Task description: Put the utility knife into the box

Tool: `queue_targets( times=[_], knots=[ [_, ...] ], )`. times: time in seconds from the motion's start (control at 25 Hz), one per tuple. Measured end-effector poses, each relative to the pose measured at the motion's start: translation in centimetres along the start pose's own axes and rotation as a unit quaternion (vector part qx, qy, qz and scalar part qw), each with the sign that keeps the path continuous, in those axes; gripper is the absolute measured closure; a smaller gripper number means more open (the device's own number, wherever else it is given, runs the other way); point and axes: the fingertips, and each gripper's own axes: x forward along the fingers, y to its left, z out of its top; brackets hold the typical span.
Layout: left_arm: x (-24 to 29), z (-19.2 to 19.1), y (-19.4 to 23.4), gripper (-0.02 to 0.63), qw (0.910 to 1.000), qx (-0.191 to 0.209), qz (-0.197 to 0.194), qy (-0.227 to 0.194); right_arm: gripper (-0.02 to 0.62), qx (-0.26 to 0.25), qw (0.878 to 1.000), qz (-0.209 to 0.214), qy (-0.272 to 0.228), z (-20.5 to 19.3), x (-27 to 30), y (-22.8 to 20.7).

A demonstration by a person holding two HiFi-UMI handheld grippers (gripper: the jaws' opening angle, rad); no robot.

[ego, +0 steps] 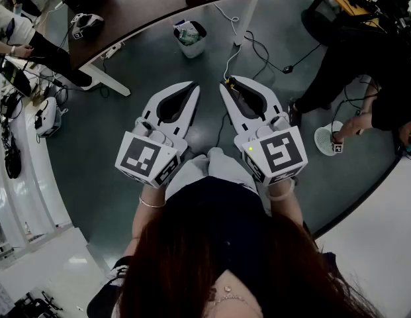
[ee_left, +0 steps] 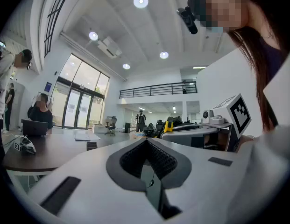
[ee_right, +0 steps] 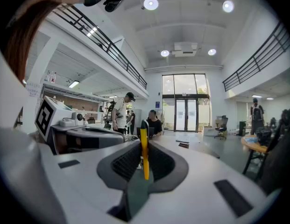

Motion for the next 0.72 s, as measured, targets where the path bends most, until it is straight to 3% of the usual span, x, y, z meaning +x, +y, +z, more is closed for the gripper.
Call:
queue_targets(
  times=[0.72],
  knots=[
    [2.5, -1.6, 0.8, 0.606, 0.9999, -0.010, -0.006, 0.011, 0.538, 0.011, 1.000, 0.003, -0.013, -0.8, 0.9, -2.2]
  ],
)
